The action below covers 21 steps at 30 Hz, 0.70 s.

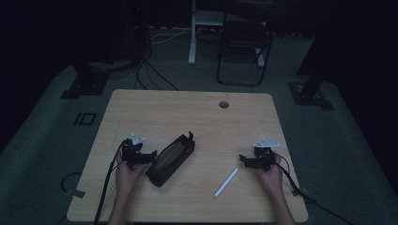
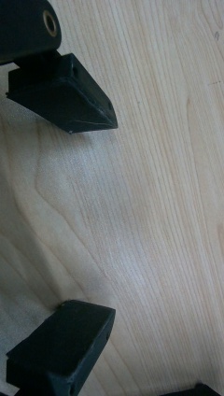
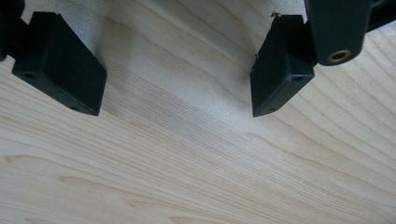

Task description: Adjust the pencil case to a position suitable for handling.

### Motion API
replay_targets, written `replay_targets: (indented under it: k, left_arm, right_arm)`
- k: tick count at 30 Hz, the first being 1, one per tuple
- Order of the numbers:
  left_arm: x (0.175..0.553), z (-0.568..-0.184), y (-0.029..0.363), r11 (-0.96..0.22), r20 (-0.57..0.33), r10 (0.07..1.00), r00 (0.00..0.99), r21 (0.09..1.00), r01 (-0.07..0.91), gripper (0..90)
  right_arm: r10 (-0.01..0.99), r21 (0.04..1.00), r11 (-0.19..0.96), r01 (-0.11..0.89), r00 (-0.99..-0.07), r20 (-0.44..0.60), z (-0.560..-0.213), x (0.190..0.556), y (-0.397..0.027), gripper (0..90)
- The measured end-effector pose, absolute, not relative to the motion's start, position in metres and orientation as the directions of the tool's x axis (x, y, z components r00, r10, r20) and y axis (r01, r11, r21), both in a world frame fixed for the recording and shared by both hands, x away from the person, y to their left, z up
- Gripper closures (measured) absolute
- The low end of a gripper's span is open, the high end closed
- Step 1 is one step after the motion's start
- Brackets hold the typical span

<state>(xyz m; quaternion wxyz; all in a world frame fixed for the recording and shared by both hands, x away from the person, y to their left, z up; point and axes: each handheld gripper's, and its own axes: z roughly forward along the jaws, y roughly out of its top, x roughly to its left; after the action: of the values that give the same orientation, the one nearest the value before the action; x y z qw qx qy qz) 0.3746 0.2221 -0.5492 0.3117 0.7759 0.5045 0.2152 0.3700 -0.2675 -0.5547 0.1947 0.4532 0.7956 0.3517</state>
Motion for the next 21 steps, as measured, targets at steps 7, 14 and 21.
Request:
replay_targets:
  k: [7,14,21]
  left_arm:
    - [0.3742,-0.5491,0.2232,-0.297,0.018,0.916,0.4,0.701,0.648,10.1]
    - [0.373,-0.5476,0.2284,-0.288,0.019,0.922,0.387,0.704,0.65,15.9]
    - [0.3693,-0.5414,0.2306,-0.282,0.018,0.928,0.371,0.683,0.673,34.7]
  right_arm:
    - [0.858,0.736,0.342,0.584,-0.514,0.009,-0.5547,0.3701,-0.2675,18.6]
    - [0.858,0.736,0.342,0.584,-0.514,0.009,-0.5547,0.3701,-0.2675,18.6]
    - [0.858,0.736,0.342,0.584,-0.514,0.009,-0.5547,0.3701,-0.2675,18.6]
